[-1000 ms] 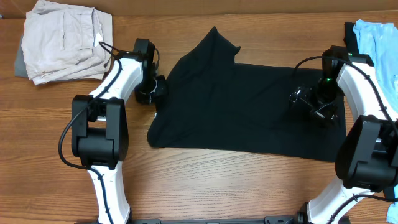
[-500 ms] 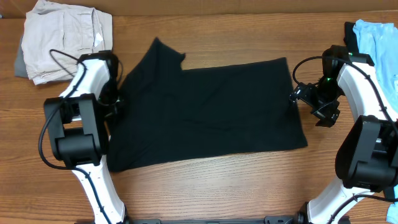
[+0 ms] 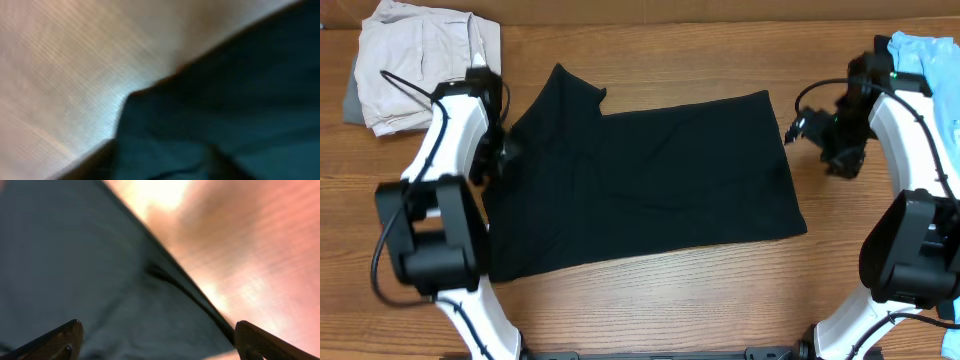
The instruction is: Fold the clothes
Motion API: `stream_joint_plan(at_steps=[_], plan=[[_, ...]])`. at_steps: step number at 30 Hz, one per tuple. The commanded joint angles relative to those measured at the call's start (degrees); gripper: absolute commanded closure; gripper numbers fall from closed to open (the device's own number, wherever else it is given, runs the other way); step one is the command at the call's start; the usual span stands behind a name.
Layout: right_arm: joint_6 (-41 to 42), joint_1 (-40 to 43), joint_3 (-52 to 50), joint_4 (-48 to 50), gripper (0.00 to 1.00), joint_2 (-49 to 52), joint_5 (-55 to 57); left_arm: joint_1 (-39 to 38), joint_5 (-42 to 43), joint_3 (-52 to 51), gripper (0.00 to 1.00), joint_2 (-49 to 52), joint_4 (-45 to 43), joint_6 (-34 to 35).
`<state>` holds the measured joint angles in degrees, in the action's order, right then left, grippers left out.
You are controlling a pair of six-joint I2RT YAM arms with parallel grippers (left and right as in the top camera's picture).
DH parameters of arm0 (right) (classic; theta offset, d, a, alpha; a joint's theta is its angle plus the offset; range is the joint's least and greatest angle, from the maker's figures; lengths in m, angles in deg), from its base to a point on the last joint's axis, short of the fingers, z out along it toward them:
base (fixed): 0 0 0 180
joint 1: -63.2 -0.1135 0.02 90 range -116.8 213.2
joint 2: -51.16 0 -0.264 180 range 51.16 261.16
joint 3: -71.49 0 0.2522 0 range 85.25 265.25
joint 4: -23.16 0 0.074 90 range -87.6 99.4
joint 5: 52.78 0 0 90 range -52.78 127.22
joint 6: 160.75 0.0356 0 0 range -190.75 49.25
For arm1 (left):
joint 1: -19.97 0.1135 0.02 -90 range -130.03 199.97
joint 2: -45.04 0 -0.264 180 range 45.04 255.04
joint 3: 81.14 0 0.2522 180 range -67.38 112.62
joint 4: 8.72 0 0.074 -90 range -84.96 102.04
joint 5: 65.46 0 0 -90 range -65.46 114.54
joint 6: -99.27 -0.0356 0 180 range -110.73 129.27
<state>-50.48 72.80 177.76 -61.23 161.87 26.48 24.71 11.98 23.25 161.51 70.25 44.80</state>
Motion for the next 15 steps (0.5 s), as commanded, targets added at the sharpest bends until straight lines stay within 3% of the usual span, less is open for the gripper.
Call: stream_joint_plan(at_steps=[1, 2, 7, 15], plan=[[-5.4, -0.33, 3.37, 3.04, 0.0, -2.29, -8.17, -1.27, 5.95, 0.42, 0.06, -6.47, -5.77, -6.01], [-5.75, -0.35, 3.37, 4.26, 0.0, -2.29, -9.14, -1.36, 8.04, 0.42, 0.0, -6.93, -8.79, -7.8], [-7.43, -1.88, 3.34, 6.29, 0.0, -2.27, -9.49, -1.36, 19.61, 0.42, 0.0, -6.03, -21.16, -14.56], [-11.02, -7.21, 3.02, 4.85, 0.0, -2.21, -9.27, -2.1, 20.13, 0.42, 0.0, -0.13, -40.74, -17.75]])
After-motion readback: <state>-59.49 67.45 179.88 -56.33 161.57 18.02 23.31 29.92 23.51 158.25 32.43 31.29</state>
